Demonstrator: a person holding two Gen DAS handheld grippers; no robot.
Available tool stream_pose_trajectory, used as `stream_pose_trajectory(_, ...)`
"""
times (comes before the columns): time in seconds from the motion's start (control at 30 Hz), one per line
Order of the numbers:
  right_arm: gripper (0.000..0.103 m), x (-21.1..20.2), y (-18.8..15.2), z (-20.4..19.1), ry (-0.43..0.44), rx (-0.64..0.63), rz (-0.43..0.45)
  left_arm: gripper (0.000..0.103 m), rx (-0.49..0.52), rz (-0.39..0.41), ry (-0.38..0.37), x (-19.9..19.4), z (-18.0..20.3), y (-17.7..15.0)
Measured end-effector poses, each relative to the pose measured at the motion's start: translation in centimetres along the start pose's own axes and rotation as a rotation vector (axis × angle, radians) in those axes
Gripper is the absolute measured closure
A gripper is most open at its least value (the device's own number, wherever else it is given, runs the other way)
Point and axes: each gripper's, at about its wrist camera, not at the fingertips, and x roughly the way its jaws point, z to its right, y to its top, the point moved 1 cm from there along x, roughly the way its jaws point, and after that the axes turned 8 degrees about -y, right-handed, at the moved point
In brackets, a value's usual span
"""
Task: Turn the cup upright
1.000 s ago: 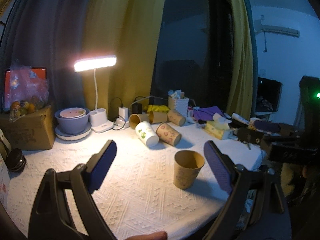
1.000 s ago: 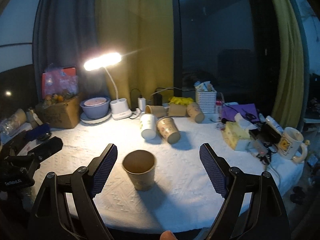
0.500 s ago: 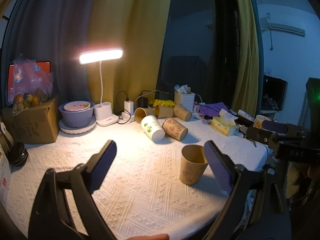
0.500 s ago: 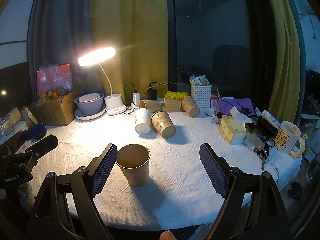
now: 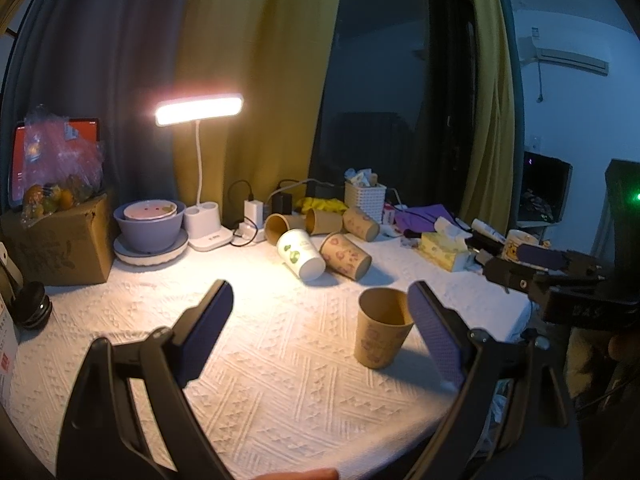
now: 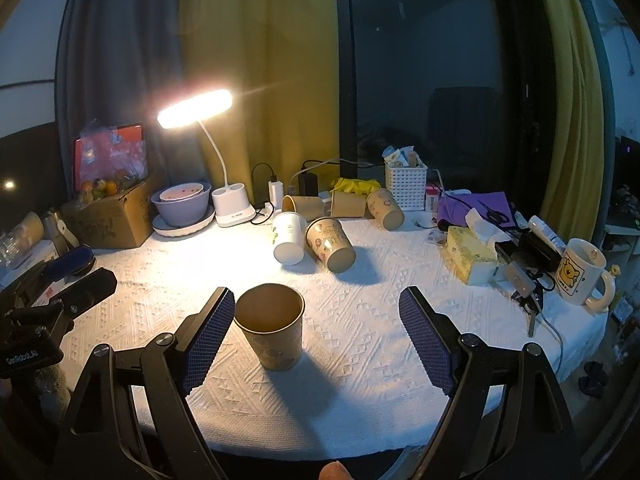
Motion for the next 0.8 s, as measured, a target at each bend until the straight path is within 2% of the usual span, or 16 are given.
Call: stream_pose_trajectory(0.8,0.016,0.32,-0.30,-0.21,0.012,-0.002,-0.009,0.013,0.003,-0.008,-0.013,0.13,0.35,-0.19)
